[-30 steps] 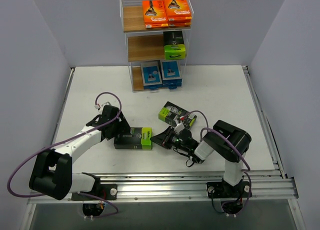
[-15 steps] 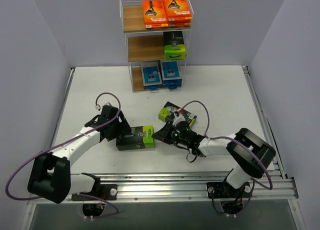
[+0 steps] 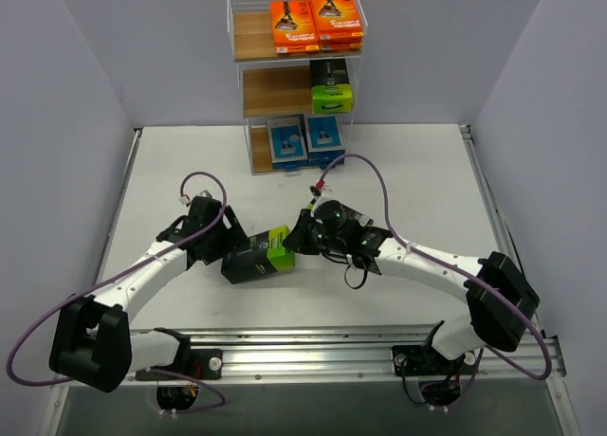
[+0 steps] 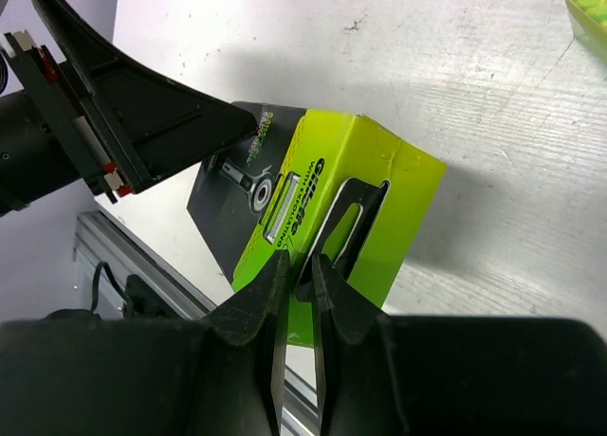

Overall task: Place and organize the shaving razors onto the shelf
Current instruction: Grab a shaving razor with the right arm

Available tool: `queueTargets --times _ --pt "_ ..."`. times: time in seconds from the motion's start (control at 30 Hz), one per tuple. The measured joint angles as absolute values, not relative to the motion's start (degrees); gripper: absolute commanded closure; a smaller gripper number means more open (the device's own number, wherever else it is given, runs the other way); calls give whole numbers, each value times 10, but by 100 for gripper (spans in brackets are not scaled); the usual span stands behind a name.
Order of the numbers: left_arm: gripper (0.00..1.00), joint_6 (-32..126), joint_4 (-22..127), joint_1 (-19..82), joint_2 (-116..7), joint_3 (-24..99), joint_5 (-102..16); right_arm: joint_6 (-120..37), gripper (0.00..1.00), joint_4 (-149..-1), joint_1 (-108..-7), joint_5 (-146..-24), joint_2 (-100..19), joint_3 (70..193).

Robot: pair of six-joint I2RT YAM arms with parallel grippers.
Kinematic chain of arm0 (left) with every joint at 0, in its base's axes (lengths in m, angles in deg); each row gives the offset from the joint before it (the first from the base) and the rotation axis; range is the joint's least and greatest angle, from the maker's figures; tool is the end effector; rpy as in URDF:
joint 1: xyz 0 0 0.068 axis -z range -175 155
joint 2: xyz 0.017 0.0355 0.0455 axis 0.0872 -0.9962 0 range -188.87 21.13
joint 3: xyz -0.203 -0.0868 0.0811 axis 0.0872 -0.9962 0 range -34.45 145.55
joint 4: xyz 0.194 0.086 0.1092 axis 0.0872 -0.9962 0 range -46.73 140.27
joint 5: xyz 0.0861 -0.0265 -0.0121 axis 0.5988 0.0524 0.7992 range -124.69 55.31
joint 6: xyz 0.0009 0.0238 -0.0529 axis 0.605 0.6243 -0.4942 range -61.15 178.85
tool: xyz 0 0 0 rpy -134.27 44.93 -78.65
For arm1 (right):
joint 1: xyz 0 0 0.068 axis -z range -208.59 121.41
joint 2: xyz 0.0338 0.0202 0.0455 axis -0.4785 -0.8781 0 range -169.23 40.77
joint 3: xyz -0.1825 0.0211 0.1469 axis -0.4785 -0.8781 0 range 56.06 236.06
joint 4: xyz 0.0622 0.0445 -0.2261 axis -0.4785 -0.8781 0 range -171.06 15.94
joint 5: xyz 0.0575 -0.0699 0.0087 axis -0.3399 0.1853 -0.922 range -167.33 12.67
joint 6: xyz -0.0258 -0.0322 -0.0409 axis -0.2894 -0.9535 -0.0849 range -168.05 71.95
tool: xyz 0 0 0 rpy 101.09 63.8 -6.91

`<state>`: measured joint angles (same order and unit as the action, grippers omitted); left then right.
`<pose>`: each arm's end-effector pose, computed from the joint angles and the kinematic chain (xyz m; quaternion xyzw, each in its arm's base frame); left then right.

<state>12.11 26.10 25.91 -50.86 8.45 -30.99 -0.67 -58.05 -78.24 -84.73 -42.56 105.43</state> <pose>0.2265 -0.0837 0.1801 -0.2219 0.9223 -0.1499 0.2788 0.2030 0.2474 0.2279 -0.0539 0.8062 0.4742 0.3497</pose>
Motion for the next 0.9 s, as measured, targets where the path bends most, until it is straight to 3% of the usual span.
queueTargets --times 0.23,0.6,0.73,0.9 --pt "12 97 293 265 -497 62 -330 -57 100 -676 -788 -841 -425 1126" --pt "13 65 307 313 -493 54 -369 -94 100 -706 -835 -847 -430 1260" --pt "13 66 307 317 -492 54 -367 -93 97 -715 -834 -840 -427 1246" --pt "13 70 307 317 -484 52 -363 -71 92 -709 -816 -837 -383 1141"
